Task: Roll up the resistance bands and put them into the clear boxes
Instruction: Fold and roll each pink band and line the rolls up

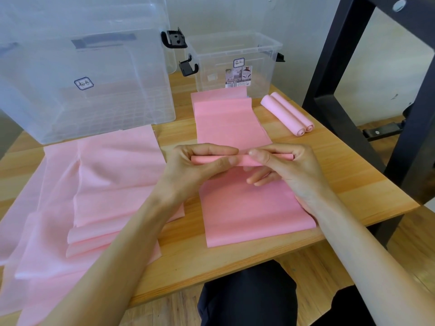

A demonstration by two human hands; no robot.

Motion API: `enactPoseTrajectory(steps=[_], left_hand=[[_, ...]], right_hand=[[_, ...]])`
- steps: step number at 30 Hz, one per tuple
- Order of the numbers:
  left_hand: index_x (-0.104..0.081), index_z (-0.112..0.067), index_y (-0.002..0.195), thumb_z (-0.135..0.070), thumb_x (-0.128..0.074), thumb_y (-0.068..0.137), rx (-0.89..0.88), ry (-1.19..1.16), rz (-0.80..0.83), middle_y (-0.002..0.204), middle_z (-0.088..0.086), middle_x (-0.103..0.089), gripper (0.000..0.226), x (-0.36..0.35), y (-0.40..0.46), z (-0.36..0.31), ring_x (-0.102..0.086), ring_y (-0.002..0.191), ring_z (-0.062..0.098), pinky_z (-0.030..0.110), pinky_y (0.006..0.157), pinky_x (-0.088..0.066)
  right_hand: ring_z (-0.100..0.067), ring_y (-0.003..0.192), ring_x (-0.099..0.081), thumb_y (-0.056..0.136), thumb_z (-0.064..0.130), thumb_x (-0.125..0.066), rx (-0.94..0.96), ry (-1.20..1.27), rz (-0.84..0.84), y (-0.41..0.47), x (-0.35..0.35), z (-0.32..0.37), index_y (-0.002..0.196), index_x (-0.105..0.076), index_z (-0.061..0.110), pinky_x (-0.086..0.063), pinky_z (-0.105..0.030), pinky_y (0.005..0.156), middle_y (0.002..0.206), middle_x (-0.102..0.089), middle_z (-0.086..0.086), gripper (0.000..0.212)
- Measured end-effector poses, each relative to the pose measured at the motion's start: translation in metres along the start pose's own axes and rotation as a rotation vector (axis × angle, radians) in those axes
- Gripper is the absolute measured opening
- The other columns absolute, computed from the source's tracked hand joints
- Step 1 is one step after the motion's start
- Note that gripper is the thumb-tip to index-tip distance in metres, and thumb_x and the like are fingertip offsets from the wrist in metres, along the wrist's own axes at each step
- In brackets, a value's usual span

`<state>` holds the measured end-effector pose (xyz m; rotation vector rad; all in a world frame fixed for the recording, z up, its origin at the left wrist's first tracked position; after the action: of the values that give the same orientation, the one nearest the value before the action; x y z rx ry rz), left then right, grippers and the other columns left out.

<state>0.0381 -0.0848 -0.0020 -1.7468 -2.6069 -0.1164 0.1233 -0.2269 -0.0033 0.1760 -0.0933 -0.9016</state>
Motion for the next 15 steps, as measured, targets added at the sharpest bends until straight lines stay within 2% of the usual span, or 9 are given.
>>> enactPoseTrajectory(steps=[6,12,15], left_hand=[[-0.077,-0.014,0.088,-0.017,-0.074,0.078,0.043,-0.015,-0.040,0.084,0.006,-0.077,0.011,0.0053,0.0006,0.0035,-0.073,0.075,0.010,0.019,0.071,-0.058],[-0.079,-0.016,0.086,-0.025,-0.077,0.067,0.035,-0.002,-0.039,0.092,0.007,-0.077,0.021,0.0056,0.0014,0.0035,-0.070,0.085,0.017,0.028,0.083,-0.059],[-0.079,-0.018,0.085,-0.027,-0.076,0.069,0.029,-0.001,-0.050,0.091,0.005,-0.078,0.018,0.0072,0.0013,0.0034,-0.071,0.082,0.015,0.024,0.079,-0.059]], right_hand=[[-0.025,0.068,-0.074,0.076,0.011,-0.076,0.022,0.033,0.010,0.0009,-0.0013,0.0016,0.097,-0.075,0.009,-0.060,-0.028,0.061,0.082,-0.076,-0.010,0.021],[-0.029,0.063,-0.073,0.082,0.022,-0.071,0.008,0.027,-0.029,0.0006,0.0015,0.0004,0.095,-0.075,0.004,-0.060,-0.029,0.056,0.086,-0.076,-0.014,0.023],[-0.028,0.065,-0.074,0.077,0.018,-0.074,0.002,0.033,0.003,0.0006,-0.0018,0.0001,0.096,-0.075,0.007,-0.060,-0.028,0.058,0.082,-0.076,-0.012,0.022]])
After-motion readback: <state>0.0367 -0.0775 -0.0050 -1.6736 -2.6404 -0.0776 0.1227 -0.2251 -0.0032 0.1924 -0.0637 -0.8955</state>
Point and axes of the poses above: each hand's wrist, its own y-axis towards the middle knuckle, its own x-axis out of the back of the hand, z = x × y, the point moved 10 cm from there along y, towards the middle knuckle
